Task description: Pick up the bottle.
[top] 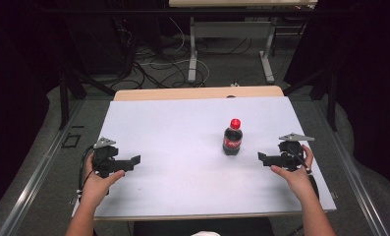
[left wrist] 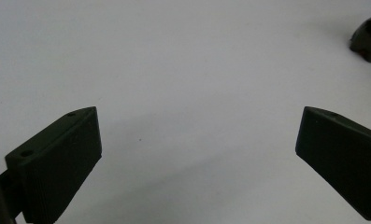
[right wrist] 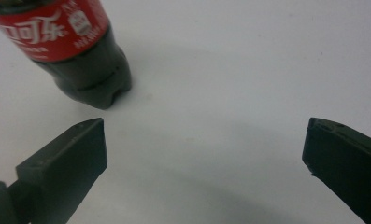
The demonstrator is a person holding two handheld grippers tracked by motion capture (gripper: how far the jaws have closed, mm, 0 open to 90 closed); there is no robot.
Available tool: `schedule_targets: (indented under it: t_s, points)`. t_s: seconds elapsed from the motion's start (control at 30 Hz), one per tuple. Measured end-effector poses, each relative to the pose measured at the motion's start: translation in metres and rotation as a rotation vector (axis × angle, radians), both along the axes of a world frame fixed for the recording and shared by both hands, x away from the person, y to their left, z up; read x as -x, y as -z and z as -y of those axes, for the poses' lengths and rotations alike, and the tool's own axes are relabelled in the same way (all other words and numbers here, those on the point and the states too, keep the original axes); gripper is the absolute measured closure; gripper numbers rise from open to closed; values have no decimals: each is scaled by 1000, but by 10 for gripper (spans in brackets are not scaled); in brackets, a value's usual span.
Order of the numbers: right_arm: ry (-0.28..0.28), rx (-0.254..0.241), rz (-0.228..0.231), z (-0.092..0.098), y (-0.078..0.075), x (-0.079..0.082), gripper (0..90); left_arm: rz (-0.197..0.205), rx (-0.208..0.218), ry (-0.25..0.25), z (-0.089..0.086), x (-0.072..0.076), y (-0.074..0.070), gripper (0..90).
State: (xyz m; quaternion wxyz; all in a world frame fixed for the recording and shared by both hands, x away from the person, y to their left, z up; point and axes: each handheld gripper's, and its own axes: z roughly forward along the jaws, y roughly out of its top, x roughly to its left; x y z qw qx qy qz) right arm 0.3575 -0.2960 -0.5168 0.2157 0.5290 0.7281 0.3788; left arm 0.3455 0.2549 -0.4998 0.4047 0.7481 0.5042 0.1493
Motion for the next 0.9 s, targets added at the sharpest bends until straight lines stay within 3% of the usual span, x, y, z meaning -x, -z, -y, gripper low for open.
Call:
schedule_targets:
  t_s: [0.13, 0.4, 0.5, 0.6, 0.63, 0.9]
  points:
    - [-33, 21, 29, -4, -15, 11, 54, 9, 15, 7, 5, 8, -12, 7]
    - [-83, 8, 59, -20, -30, 16, 69, 15, 37, 37, 16, 16, -26, 8]
    - [-118, 28, 67, -30, -31, 14, 75, 4, 25, 76, 21, 19, -30, 8]
    - [-146, 35, 72, -41, -33, 10, 93, 22, 7, 82, 25, 20, -30, 9]
    - [-154, 42, 75, -45, -33, 8, 106, 6, 2, 98, 25, 21, -31, 9]
    - [-212, 35, 91, -70, -33, -9, 109, 9, -6, 109, 29, 22, -29, 16]
